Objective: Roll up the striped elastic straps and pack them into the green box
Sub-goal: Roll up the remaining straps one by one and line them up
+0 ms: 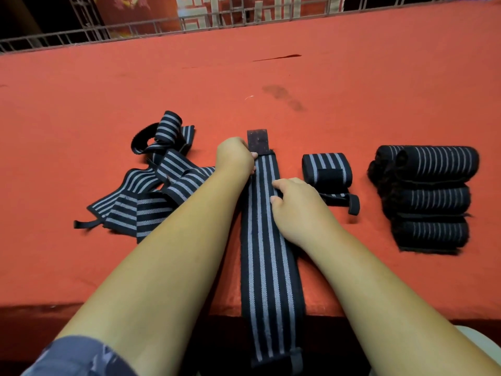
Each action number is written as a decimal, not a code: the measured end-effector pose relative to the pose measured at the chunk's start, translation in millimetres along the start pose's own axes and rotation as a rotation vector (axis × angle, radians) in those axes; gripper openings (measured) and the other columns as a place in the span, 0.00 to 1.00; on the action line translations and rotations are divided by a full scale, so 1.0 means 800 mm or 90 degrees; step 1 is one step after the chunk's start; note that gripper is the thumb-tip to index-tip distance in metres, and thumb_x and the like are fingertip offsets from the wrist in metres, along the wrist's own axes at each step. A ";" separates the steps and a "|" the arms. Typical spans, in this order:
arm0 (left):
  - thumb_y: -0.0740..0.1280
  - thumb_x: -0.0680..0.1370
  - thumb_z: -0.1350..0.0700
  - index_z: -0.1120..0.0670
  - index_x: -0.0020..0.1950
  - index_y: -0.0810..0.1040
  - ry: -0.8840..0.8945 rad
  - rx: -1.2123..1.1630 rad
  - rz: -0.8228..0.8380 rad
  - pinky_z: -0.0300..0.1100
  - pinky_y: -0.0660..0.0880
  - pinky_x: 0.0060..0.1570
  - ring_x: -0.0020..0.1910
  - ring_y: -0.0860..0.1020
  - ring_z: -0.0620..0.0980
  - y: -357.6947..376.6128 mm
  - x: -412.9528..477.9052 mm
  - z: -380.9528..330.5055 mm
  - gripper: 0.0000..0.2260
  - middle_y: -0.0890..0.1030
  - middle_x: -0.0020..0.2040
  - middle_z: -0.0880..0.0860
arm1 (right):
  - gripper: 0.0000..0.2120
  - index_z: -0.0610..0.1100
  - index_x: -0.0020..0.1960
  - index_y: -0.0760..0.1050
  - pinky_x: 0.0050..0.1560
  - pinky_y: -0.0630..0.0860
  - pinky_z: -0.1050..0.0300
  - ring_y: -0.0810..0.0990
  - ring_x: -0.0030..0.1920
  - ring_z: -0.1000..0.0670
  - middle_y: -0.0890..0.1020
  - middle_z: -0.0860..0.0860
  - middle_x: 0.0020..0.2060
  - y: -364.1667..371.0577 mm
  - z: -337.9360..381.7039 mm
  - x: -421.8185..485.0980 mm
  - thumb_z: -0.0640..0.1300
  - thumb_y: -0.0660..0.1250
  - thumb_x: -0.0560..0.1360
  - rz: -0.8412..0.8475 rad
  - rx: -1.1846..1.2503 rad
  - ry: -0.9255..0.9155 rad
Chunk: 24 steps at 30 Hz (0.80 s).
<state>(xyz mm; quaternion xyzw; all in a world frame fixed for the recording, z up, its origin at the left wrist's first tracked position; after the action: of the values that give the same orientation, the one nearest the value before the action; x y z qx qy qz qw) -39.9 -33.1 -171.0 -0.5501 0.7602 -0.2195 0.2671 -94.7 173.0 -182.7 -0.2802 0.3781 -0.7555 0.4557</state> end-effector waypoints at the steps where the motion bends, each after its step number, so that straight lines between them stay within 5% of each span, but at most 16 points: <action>1: 0.71 0.85 0.55 0.59 0.58 0.76 0.005 -0.005 0.000 0.54 0.83 0.62 0.51 0.88 0.58 0.002 0.004 0.002 0.09 0.86 0.41 0.58 | 0.17 0.44 0.74 0.75 0.70 0.71 0.49 0.74 0.71 0.42 0.77 0.45 0.69 0.000 -0.001 0.000 0.45 0.61 0.87 0.002 -0.001 0.000; 5: 0.73 0.84 0.56 0.59 0.60 0.78 0.014 -0.033 -0.031 0.51 0.84 0.57 0.45 0.88 0.56 0.003 0.012 0.008 0.09 0.85 0.38 0.55 | 0.19 0.45 0.77 0.73 0.71 0.70 0.49 0.73 0.72 0.42 0.76 0.45 0.70 -0.004 -0.002 0.001 0.45 0.60 0.87 0.004 0.004 0.001; 10: 0.72 0.84 0.59 0.56 0.62 0.78 0.010 -0.075 -0.045 0.42 0.77 0.37 0.29 0.80 0.47 0.000 0.017 0.013 0.08 0.82 0.33 0.49 | 0.21 0.46 0.80 0.70 0.70 0.70 0.52 0.73 0.74 0.44 0.75 0.47 0.73 -0.009 -0.004 0.001 0.45 0.60 0.87 0.005 0.017 0.005; 17: 0.77 0.80 0.51 0.51 0.46 0.77 0.037 -0.006 -0.047 0.53 0.83 0.61 0.50 0.87 0.56 -0.001 0.023 0.012 0.11 0.86 0.44 0.53 | 0.21 0.47 0.79 0.72 0.70 0.70 0.52 0.74 0.73 0.44 0.76 0.48 0.72 -0.009 -0.007 0.001 0.45 0.60 0.87 0.008 0.020 -0.003; 20: 0.77 0.80 0.50 0.55 0.51 0.82 0.055 -0.001 -0.046 0.51 0.82 0.60 0.49 0.83 0.57 -0.006 0.019 0.010 0.10 0.87 0.53 0.58 | 0.21 0.46 0.79 0.72 0.69 0.70 0.53 0.74 0.73 0.45 0.76 0.48 0.73 -0.009 -0.007 0.002 0.45 0.60 0.87 0.008 0.021 -0.002; 24: 0.77 0.81 0.53 0.55 0.55 0.82 0.107 -0.088 -0.038 0.46 0.79 0.51 0.43 0.79 0.54 -0.021 -0.005 0.003 0.08 0.84 0.47 0.54 | 0.21 0.47 0.80 0.71 0.71 0.69 0.52 0.74 0.74 0.45 0.75 0.48 0.74 -0.011 -0.001 -0.006 0.46 0.60 0.87 0.013 0.047 0.008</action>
<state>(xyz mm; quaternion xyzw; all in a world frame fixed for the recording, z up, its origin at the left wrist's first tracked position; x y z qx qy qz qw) -25.4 -34.5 -161.9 -0.5694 0.7764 -0.2196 0.1573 -97.6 180.1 -176.7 -0.2545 0.3554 -0.7661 0.4711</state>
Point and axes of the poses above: each hand's wrist, its own x-axis towards the middle knuckle, its own y-axis out of the palm, z = x × y, the point moved 4 cm from there along x, towards the middle knuckle
